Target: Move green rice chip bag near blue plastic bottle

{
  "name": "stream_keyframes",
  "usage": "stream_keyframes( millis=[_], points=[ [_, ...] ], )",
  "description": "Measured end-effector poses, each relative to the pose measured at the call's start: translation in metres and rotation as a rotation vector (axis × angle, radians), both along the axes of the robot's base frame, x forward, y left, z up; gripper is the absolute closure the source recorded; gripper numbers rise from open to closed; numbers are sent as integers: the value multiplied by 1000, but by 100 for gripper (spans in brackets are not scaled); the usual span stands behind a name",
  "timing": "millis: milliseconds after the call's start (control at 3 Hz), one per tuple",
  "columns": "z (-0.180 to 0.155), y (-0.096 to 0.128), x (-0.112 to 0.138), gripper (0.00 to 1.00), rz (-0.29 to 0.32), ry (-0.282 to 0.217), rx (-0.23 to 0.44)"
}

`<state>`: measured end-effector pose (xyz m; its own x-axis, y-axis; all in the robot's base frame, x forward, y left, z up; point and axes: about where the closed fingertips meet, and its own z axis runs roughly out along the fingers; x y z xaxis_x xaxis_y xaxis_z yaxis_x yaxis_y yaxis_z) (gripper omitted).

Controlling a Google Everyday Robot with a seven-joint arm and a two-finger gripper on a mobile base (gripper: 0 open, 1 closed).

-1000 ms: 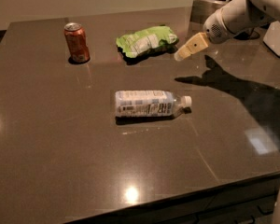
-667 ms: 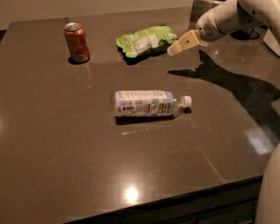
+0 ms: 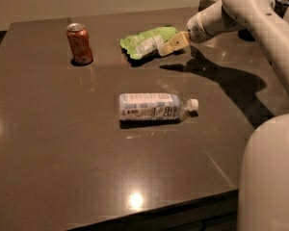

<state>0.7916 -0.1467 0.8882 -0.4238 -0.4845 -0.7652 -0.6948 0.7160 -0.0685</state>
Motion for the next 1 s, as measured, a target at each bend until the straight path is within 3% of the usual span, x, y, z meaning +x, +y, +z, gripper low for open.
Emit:
stream_keyframes(
  millis=[667,1000],
  points=[
    [-26,33,27,0,33,38,-4],
    [-29,44,33,12,45,50,1]
  ],
)
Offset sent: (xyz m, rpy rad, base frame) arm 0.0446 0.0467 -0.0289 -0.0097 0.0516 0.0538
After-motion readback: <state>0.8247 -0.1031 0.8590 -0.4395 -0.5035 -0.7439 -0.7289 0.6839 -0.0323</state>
